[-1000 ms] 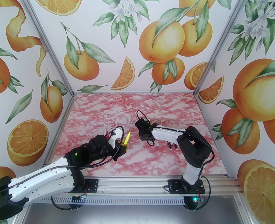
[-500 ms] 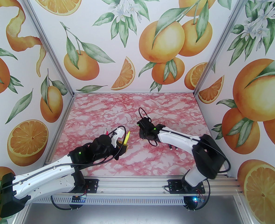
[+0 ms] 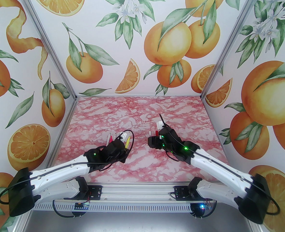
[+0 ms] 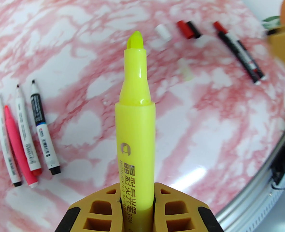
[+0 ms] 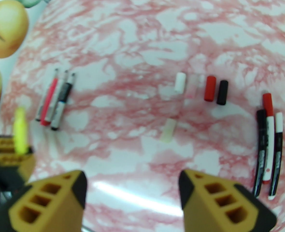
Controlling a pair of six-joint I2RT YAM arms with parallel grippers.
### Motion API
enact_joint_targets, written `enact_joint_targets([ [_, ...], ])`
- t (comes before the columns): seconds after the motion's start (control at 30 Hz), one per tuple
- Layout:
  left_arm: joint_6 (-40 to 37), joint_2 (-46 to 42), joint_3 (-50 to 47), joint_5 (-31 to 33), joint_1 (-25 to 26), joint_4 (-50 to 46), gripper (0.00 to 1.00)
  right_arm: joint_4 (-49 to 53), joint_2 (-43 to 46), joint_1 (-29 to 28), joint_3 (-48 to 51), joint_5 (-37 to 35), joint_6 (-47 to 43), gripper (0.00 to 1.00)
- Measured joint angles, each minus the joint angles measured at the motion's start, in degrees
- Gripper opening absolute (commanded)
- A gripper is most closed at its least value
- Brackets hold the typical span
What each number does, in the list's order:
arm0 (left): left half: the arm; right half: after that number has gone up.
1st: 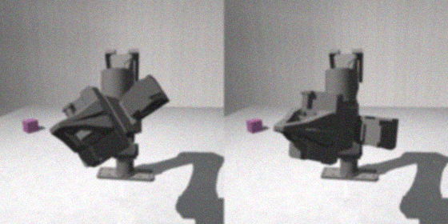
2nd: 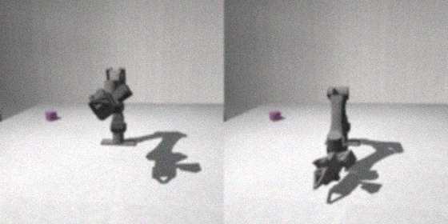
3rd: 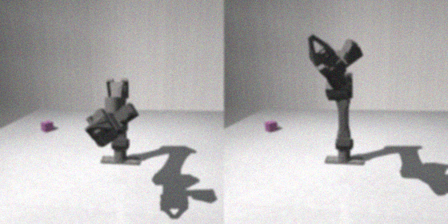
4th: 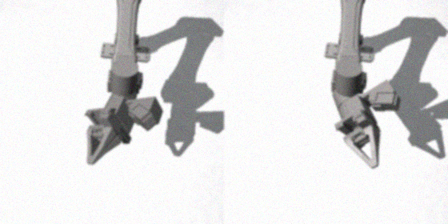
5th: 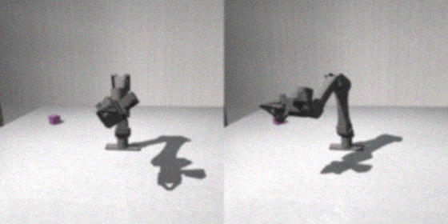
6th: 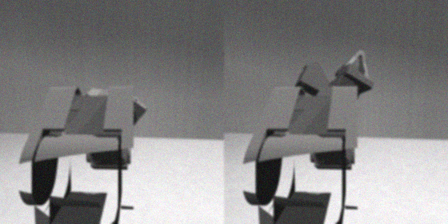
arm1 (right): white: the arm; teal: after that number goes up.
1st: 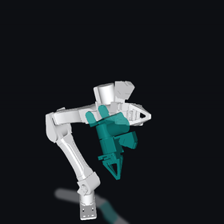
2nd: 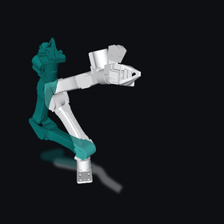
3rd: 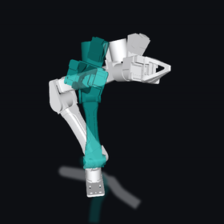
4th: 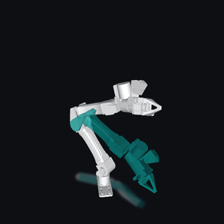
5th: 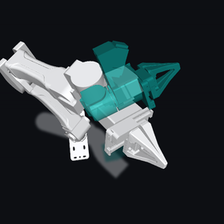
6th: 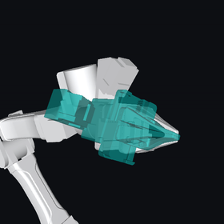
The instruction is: Open the pen caps
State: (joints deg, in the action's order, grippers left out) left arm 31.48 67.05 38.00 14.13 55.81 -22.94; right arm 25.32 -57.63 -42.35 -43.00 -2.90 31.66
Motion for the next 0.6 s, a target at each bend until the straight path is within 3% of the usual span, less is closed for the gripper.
enact_joint_targets([
  [0.13, 1.6, 7.3, 1.2, 2.4, -0.5, -0.9, 0.01, 0.0, 5.5, 0.0, 2.1, 3.0, -0.7, 1.0],
  [0.6, 2.8, 18.5, 7.4, 9.2, -3.3, -3.4, 0.02, 0.1, 10.5, 0.0, 4.8, 8.0, -0.7, 1.0],
])
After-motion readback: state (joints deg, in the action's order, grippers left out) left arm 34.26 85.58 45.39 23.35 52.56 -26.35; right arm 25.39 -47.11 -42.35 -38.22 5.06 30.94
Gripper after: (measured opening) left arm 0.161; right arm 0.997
